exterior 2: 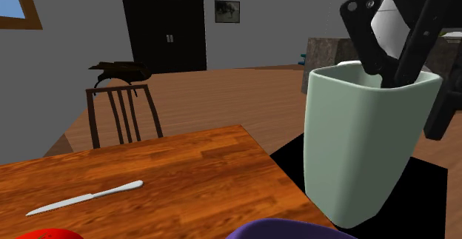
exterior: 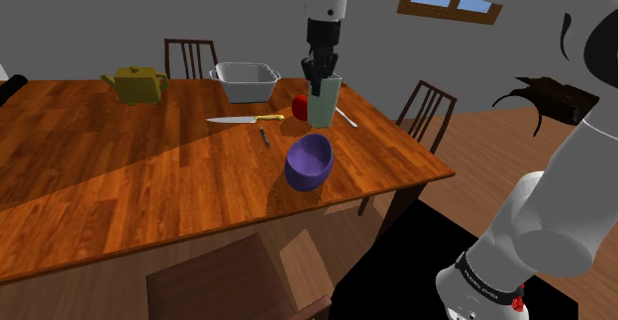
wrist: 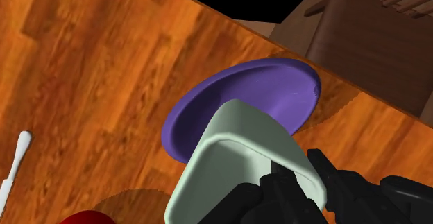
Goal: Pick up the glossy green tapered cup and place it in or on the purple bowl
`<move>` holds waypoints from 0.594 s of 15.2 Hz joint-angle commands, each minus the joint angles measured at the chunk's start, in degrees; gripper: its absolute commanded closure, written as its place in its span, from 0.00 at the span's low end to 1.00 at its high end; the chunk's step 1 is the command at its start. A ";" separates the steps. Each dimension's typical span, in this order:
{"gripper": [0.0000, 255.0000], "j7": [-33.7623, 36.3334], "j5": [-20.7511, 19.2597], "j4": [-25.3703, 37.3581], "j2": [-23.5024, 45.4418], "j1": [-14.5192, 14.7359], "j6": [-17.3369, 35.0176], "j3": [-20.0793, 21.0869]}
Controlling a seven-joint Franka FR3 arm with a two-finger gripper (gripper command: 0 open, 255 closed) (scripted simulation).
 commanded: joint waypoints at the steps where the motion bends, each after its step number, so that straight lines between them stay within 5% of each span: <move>1: 1.00 0.05 0.01 -1.68 -0.11 0.01 1.61 0.01; 9: 1.00 0.05 0.02 -8.06 -0.29 0.00 7.81 0.00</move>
